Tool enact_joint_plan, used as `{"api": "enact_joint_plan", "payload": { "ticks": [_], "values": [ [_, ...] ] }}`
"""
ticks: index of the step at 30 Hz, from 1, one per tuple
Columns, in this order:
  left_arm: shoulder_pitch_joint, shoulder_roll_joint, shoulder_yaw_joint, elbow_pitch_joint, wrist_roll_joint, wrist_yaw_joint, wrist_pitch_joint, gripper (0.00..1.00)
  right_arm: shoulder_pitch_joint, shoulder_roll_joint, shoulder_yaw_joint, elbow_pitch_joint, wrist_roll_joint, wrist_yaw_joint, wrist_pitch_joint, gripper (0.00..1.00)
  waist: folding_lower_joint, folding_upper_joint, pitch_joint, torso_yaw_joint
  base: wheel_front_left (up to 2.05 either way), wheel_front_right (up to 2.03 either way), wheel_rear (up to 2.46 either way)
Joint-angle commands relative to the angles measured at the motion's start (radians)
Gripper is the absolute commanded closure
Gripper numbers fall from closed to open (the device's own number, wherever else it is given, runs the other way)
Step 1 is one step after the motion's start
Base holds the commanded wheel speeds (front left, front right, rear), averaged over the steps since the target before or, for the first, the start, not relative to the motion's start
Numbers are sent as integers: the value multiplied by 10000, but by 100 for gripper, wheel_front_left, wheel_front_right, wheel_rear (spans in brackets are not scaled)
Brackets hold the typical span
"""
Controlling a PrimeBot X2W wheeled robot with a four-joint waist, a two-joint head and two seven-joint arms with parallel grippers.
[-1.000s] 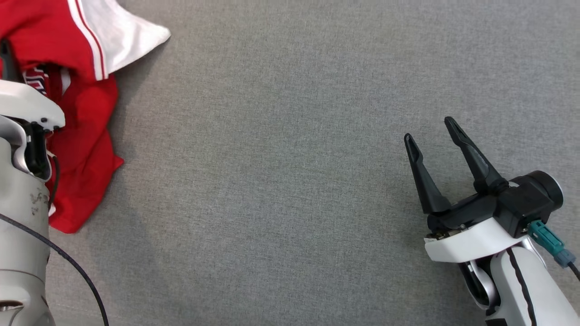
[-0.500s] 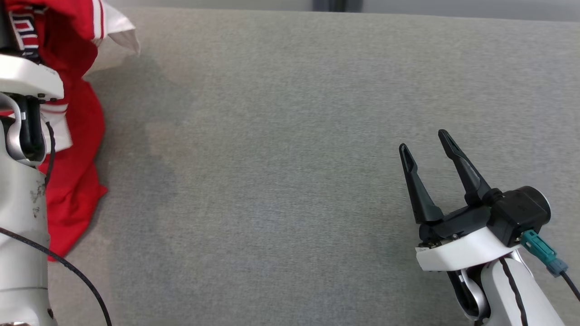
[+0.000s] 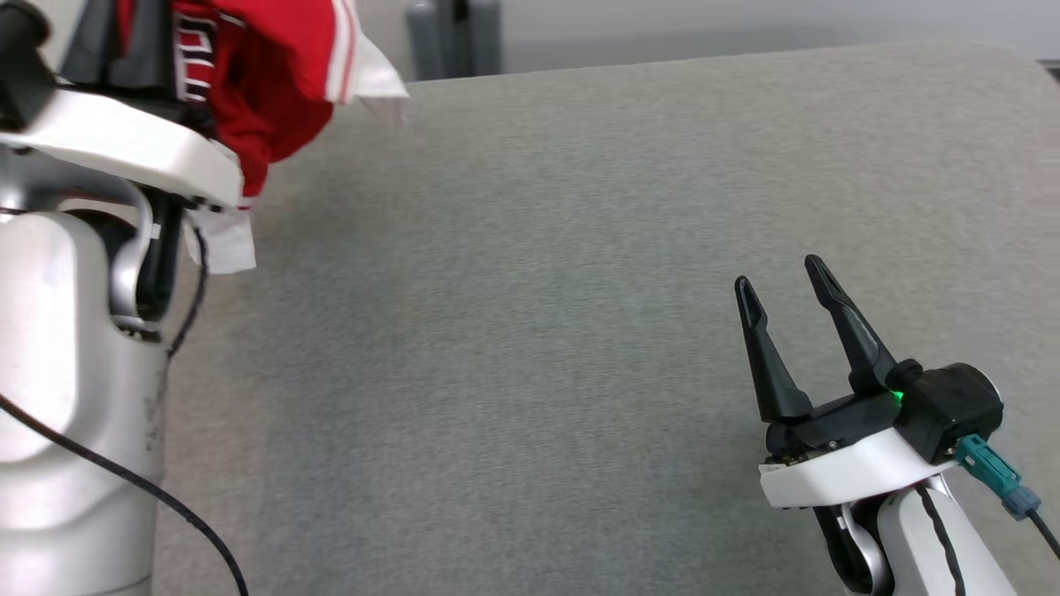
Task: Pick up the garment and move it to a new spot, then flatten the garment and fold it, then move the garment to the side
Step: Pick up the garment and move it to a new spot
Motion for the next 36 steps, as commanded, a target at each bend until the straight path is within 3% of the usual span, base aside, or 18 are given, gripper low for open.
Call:
{"api": "enact_joint_plan", "payload": {
  "ticks": [1, 16, 23, 34, 35, 36],
  "values": [
    [115, -32, -106, -133, 38, -45, 65, 100, 66, -23, -69, -15, 48, 1, -53, 0, 0, 0, -101, -488, 0, 0, 0],
    [694, -922, -2017, 348, 186, -431, 296, 100, 378, -17, -117, -106, 424, 1, -53, 0, 0, 0, -192, -2094, 0, 0, 0],
    [1201, -1072, -2621, 1150, 286, -464, 10, 100, 381, -16, -133, -211, 469, 1, -53, 0, 0, 0, 67, -2186, 0, 0, 0],
    [2127, -1240, -2824, 3349, 318, 25, -1322, 100, 189, -15, -163, -232, 319, 1, -53, 0, 0, 0, 469, -1797, 0, 0, 0],
    [2136, -1274, -2793, 3528, 177, 10, -1371, 80, 161, -17, -117, -224, 314, 1, -53, 0, 0, 0, 457, -1756, 0, 0, 0],
    [2121, -1307, -2777, 3665, 44, -60, -1406, 53, 155, -17, -73, -215, 306, 1, -53, 0, 0, 0, 430, -1701, 0, 0, 0]
  ]
}}
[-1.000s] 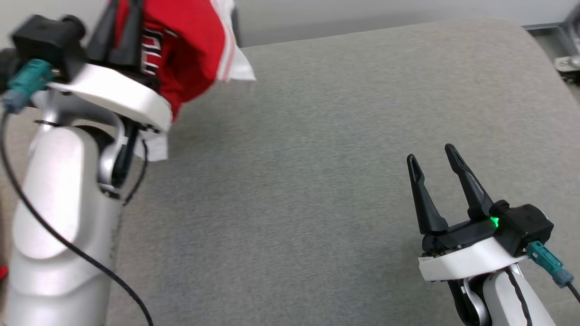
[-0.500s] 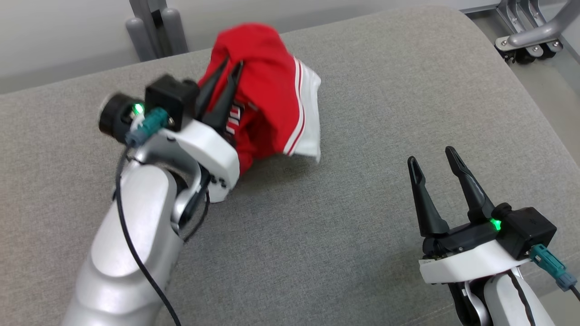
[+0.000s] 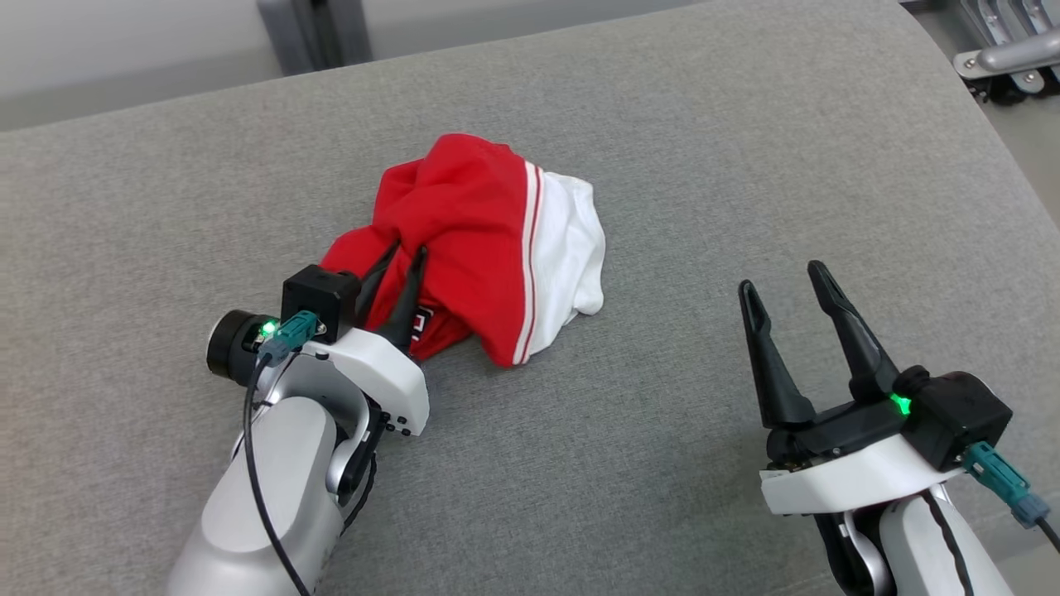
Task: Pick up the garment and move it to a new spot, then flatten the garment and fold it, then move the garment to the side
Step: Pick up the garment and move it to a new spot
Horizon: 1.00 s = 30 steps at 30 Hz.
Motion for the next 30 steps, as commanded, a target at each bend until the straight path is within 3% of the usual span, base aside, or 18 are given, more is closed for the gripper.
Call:
{"api": "enact_joint_plan", "payload": {
  "ticks": [1, 9, 16, 22, 30],
  "values": [
    [6, -17, 22, 112, -196, -107, -140, 0, -86, -35, 42, 4, -66, 1, -55, 0, 0, 0, -61, 115, 0, 0, 0],
    [505, -8, 202, -336, -483, 19, -1069, 0, 65, -35, 403, 113, -88, 1, -55, 0, 0, 0, -658, 688, 0, 0, 0],
    [1830, 246, 678, -1940, -588, 100, -1400, 0, 333, -33, 380, 333, -129, 1, -55, 0, 0, 0, -1210, 1429, 0, 0, 0],
    [3534, 84, 1489, -4222, -107, 380, -1412, 0, 665, -38, 108, 506, -268, 1, -55, 0, 0, 0, -1630, 2242, 0, 0, 0],
    [4942, -135, 1931, -5493, 414, 565, -1415, 0, 1092, -41, -150, 529, -319, 1, -55, 0, 0, 0, -1999, 2743, 0, 0, 0]
  ]
}}
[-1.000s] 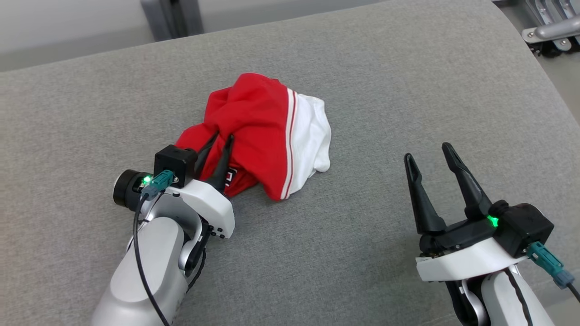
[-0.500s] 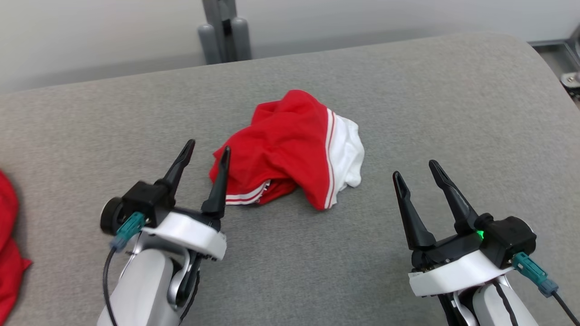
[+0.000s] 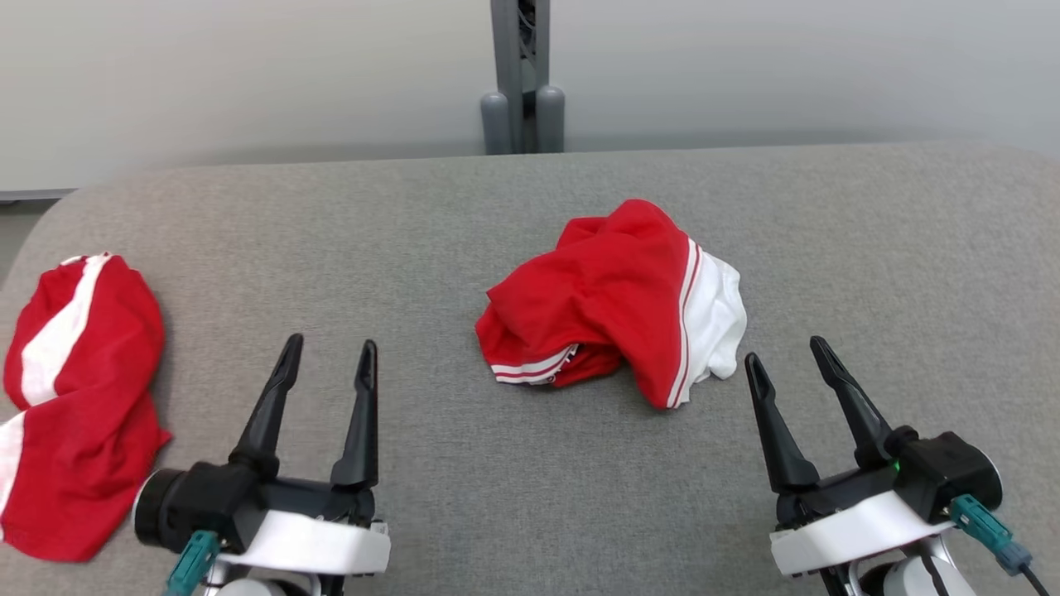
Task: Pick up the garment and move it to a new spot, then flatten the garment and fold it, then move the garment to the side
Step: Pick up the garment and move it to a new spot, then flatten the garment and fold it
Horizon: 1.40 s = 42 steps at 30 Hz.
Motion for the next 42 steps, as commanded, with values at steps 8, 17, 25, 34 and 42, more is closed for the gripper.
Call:
{"api": "enact_joint_plan", "payload": {
  "ticks": [8, 17, 25, 34, 42],
  "values": [
    [1138, -18, 287, -612, 689, 349, -42, 0, 905, -51, -615, 1, 63, 1, -54, 0, 0, 0, -663, 418, 0, 0, 0],
    [1588, -19, 277, -736, 835, 579, -42, 0, 1324, -51, -802, -8, 42, 1, -53, 0, 0, 0, -848, 430, 0, 0, 0],
    [1375, -21, 330, -419, 926, 597, -43, 0, 1277, -49, -784, 29, 54, 1, -53, 0, 0, 0, -806, 333, 0, 0, 0],
    [1329, -21, 259, -200, 896, 600, -43, 0, 1187, -51, -669, 92, 144, 1, -53, 0, 0, 0, -851, 295, 0, 0, 0],
    [1318, -22, 134, 6, 965, 518, -43, 0, 1240, -51, -675, 154, 155, 1, -53, 0, 0, 0, -931, 301, 0, 0, 0]
  ]
}}
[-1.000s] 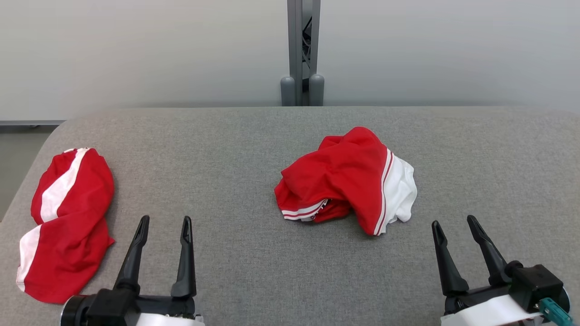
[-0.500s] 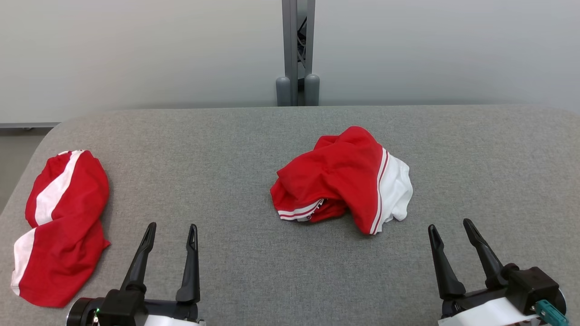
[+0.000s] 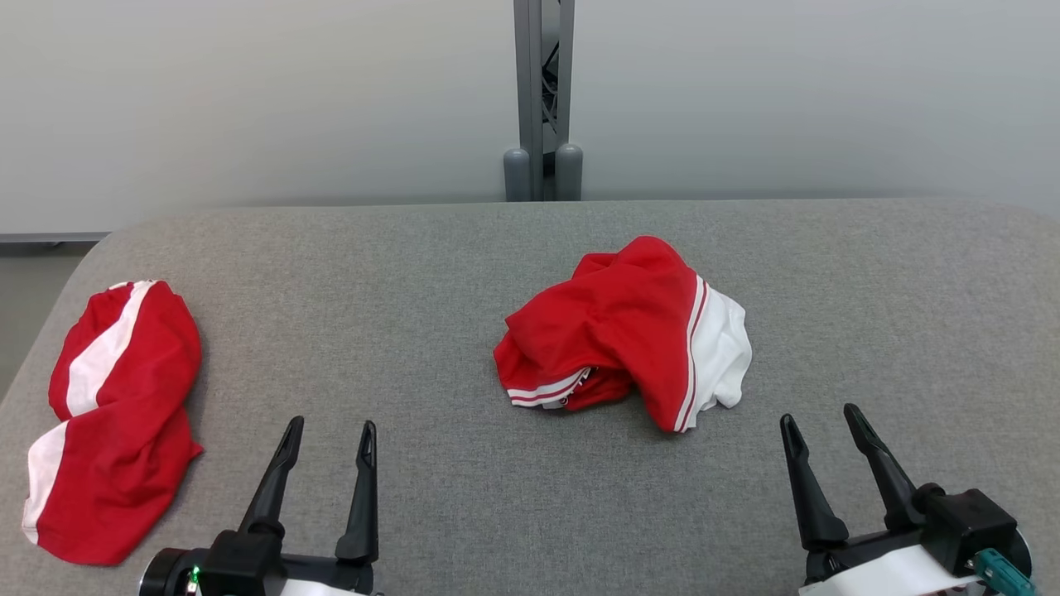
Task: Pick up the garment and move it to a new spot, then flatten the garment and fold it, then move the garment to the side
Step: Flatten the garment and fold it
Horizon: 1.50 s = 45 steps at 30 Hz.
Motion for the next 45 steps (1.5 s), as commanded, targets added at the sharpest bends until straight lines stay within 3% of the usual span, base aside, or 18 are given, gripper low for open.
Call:
{"api": "enact_joint_plan", "payload": {
  "ticks": [1, 15, 22, 31, 38, 45],
  "values": [
    [-129, 32, 13, 16, 40, -35, -43, 0, 11, -47, -8, 9, 45, 1, -55, 0, 0, 0, -4, 0, 0, 0, 0],
    [-872, 35, -845, 522, 321, -630, -43, 0, -219, -45, -489, 109, 116, 1, -53, 0, 0, 0, 384, -625, 0, 0, 0],
    [-1993, 33, -1621, 923, 870, -1162, -43, 0, -722, -45, -552, 149, 479, 1, -53, 0, 0, 0, 1041, -1311, 0, 0, 0],
    [-3676, 36, -3166, 1816, 727, -1650, -44, 0, -1184, -49, -670, 115, 551, 1, -55, 0, 0, 0, 1851, -2215, 0, 0, 0],
    [-5257, 41, -4572, 3396, 49, -1763, -44, 0, -1441, -46, -766, 61, 624, 1, -53, 0, 0, 0, 2454, -2656, 0, 0, 0],
    [-6795, 35, -5552, 5337, -990, -1464, 1065, 0, -1654, -46, -652, 101, 685, 1, -53, 0, 0, 0, 2821, -2941, 0, 0, 0]
  ]
}}
